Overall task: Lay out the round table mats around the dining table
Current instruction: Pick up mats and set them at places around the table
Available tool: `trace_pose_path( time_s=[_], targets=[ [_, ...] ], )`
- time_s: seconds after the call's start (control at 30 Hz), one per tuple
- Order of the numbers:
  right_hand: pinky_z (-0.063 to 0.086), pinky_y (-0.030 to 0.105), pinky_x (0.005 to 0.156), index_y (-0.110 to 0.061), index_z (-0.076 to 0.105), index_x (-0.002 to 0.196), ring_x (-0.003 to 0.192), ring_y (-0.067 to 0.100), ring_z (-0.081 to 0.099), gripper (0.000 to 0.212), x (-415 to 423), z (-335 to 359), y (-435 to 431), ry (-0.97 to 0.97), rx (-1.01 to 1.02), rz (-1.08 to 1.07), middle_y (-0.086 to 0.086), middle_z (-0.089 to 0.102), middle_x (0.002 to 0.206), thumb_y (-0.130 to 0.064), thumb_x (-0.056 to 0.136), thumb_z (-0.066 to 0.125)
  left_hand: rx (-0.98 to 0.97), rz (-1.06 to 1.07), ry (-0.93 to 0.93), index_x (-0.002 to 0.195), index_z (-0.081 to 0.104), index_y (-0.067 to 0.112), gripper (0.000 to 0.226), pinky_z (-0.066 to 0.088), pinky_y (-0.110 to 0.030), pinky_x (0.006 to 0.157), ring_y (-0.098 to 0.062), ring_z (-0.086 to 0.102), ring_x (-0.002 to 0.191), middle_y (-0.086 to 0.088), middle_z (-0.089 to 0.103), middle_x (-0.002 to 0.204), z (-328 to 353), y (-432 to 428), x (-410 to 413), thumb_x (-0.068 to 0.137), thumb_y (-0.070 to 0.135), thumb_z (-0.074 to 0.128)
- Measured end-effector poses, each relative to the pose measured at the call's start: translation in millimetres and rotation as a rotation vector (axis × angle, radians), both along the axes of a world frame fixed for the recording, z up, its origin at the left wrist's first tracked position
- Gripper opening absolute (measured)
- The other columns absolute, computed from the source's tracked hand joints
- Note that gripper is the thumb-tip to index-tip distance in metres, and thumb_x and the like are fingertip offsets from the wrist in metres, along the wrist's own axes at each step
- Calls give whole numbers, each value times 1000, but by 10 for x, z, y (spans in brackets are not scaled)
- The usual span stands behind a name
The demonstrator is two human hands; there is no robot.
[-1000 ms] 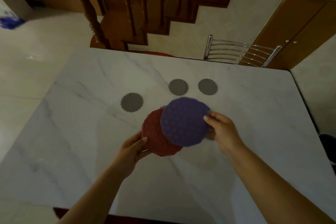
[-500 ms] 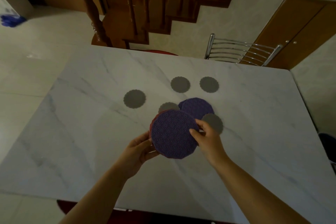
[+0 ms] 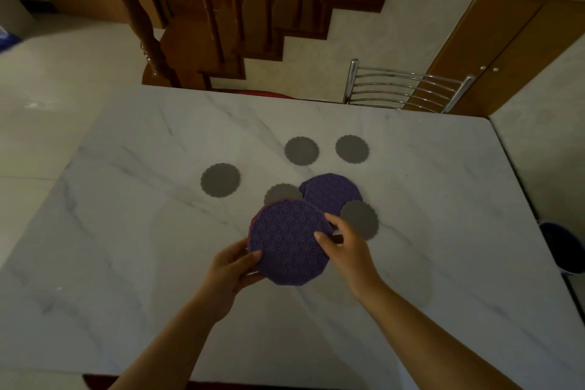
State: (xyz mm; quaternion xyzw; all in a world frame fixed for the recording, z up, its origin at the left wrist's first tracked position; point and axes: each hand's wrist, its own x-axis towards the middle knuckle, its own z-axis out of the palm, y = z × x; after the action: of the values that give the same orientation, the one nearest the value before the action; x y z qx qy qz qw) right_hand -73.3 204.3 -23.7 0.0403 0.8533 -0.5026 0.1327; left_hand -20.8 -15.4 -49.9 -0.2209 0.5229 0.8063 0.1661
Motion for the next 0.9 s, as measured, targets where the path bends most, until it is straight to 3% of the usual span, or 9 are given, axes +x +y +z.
trace_pose_path(
  time_s=[0.13, 0.23, 0.3, 0.43, 0.7, 0.8, 0.9],
  targets=[
    [49, 38, 95, -19, 55, 125, 107, 18, 59, 36, -295, -102, 156, -48, -37, -26, 1, 60, 119, -26, 90, 59, 42, 58, 4, 111, 60, 7, 35, 60, -30, 66, -22, 73, 81, -6, 76, 88, 4, -26, -69, 76, 9, 62],
    [39, 38, 103, -10, 49, 132, 117, 30, 53, 51, -631, -287, 451, -24, 325, -1, 16, 55, 131, -17, 84, 65, 59, 73, 13, 112, 60, 7, 37, 61, -31, 68, -21, 73, 80, -7, 76, 90, 6, -42, -129, 75, 10, 61],
    [36, 37, 106, -13, 36, 142, 128, 34, 42, 67, -799, -412, 657, -149, 589, 115, 14, 44, 142, -27, 84, 65, 76, 83, 14, 112, 60, 7, 37, 61, -32, 69, -21, 73, 80, -8, 76, 92, 7, -51, -173, 75, 9, 60],
    [31, 42, 110, -15, 11, 149, 139, 32, 22, 93, -980, -585, 888, -289, 780, 242, 7, 25, 153, -42, 80, 66, 90, 87, 18, 112, 59, 6, 36, 61, -33, 70, -24, 72, 83, -10, 75, 94, -7, -58, -272, 76, 9, 58],
    [37, 39, 102, -17, 23, 145, 129, 32, 30, 82, -984, -716, 928, -159, 795, 269, 11, 33, 140, -35, 79, 69, 80, 115, 3, 108, 63, 9, 31, 60, -32, 68, -23, 73, 84, -9, 75, 96, -128, -43, -428, 77, 8, 59],
    [43, 39, 97, -12, 41, 135, 119, 31, 45, 56, -1018, -710, 1013, -122, 616, 188, 13, 41, 133, -25, 85, 64, 78, 118, -7, 105, 65, 10, 27, 60, -32, 69, -22, 73, 84, -9, 75, 96, -174, -57, -439, 78, 8, 59],
    [48, 38, 89, -4, 59, 116, 104, 31, 59, 27, -1158, -634, 1152, -108, 329, -37, 18, 62, 117, -12, 90, 57, 75, 113, -18, 103, 66, 10, 26, 60, -33, 69, -22, 73, 83, -9, 75, 96, -209, -75, -434, 78, 8, 59]
  ],
)
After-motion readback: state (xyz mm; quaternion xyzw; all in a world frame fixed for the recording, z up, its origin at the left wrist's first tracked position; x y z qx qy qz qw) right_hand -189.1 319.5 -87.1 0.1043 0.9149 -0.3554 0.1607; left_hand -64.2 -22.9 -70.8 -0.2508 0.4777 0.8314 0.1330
